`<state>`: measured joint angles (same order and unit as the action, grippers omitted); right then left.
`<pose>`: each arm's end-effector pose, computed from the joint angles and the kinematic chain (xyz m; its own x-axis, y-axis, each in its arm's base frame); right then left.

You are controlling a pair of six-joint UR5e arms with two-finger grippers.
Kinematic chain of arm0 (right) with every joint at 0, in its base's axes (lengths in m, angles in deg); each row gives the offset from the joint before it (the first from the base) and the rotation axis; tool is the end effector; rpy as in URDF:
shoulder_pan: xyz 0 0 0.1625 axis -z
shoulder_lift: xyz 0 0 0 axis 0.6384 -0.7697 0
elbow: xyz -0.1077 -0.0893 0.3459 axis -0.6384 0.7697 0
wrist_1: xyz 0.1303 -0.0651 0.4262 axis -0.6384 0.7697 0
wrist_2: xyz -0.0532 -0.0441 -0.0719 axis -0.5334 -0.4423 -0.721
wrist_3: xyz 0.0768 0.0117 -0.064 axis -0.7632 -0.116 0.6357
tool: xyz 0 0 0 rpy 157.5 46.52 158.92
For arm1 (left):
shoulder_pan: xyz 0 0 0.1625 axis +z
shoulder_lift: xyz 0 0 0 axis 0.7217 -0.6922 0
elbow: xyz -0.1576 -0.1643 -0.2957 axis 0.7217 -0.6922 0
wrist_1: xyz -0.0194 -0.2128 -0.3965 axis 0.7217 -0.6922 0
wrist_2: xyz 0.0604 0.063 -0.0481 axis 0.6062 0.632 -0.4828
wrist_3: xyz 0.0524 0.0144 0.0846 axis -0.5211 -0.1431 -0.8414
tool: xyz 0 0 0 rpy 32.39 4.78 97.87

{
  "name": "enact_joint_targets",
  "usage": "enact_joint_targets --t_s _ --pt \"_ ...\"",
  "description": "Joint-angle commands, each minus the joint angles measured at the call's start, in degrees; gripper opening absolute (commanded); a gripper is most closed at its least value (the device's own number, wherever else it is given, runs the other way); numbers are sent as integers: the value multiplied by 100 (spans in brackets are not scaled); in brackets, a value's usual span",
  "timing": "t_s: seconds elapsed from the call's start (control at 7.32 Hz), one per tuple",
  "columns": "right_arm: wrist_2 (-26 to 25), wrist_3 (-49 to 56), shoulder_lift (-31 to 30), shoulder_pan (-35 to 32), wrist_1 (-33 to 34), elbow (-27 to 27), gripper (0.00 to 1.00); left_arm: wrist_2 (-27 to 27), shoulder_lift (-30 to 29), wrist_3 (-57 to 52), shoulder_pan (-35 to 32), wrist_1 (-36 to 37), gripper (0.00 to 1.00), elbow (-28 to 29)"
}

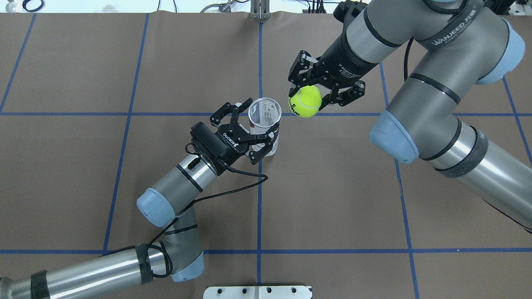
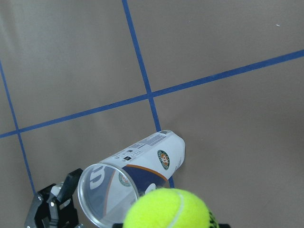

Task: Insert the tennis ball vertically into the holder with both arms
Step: 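Carry the ball with the right gripper over the can's opening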

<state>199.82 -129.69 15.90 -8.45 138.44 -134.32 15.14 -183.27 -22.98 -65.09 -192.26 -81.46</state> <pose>-0.3574 -0.4949 0.0705 0.3752 0.2394 0.8955 -0.0943 0.9709 -0.2201 0.5697 -0.3910 0.1837 0.5376 0.6982 -0.4728 0.6877 -0.0387 0.7250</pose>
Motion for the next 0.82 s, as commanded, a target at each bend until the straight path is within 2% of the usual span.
enact_joint_targets --t_s 0.0,0.68 --pt "-99 -3 197 84 -17 152 0 7 9 0 0 0 86 0" --pt "-670 -205 706 444 -17 573 0 7 0 0 0 0 85 0"
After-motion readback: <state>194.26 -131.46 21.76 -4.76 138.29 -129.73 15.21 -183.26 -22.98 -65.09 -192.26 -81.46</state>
